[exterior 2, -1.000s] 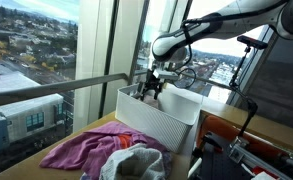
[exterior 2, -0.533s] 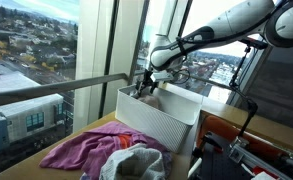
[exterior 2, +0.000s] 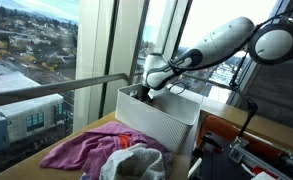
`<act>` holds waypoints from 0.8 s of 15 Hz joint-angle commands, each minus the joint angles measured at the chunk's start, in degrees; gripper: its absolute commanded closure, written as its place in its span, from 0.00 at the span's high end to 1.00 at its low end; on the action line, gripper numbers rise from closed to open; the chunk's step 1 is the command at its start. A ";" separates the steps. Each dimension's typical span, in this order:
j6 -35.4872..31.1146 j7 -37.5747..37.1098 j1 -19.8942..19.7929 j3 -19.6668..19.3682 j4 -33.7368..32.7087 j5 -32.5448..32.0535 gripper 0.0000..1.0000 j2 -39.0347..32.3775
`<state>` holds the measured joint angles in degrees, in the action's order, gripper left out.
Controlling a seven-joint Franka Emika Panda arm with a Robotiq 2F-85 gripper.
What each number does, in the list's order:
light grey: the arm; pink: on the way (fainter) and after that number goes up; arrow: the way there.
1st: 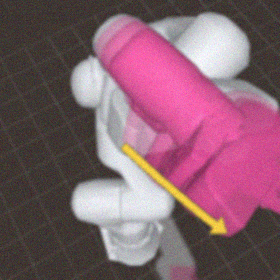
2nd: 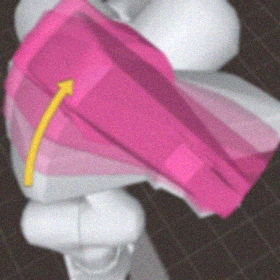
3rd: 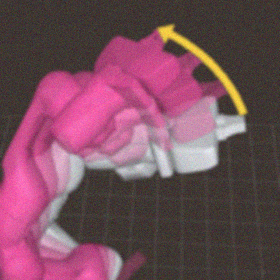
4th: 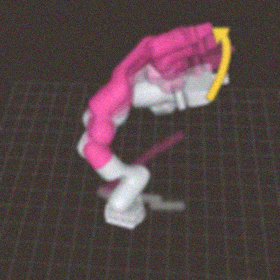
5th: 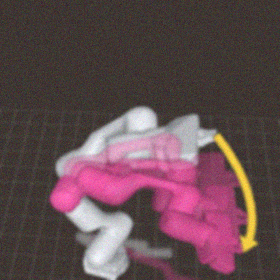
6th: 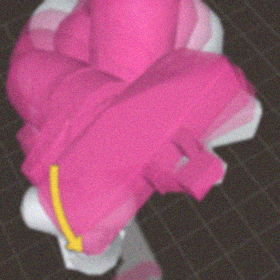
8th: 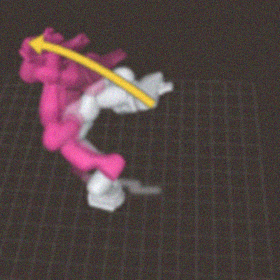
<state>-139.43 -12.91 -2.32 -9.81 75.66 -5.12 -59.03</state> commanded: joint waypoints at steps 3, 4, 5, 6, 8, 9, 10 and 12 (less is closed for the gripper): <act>1.54 -0.19 -0.45 -1.47 -3.93 -0.15 0.50 -2.90; 1.39 -0.34 -0.48 -1.59 -3.14 -0.13 0.43 -2.17; 1.14 -0.26 -0.60 -1.60 -1.67 -0.02 0.35 -0.95; 1.16 -0.18 -0.79 -1.54 -0.44 0.19 0.28 0.18; 0.68 0.08 -1.16 -1.46 3.09 0.54 0.13 3.35; 0.13 0.19 -1.30 -1.41 5.80 0.72 0.07 5.63; -0.30 0.25 -1.38 -1.43 8.34 0.80 0.01 7.83; -1.44 0.50 -1.46 -1.43 14.63 0.81 0.04 13.47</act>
<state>-139.35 -13.05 -3.62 -11.27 79.31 -4.94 -55.24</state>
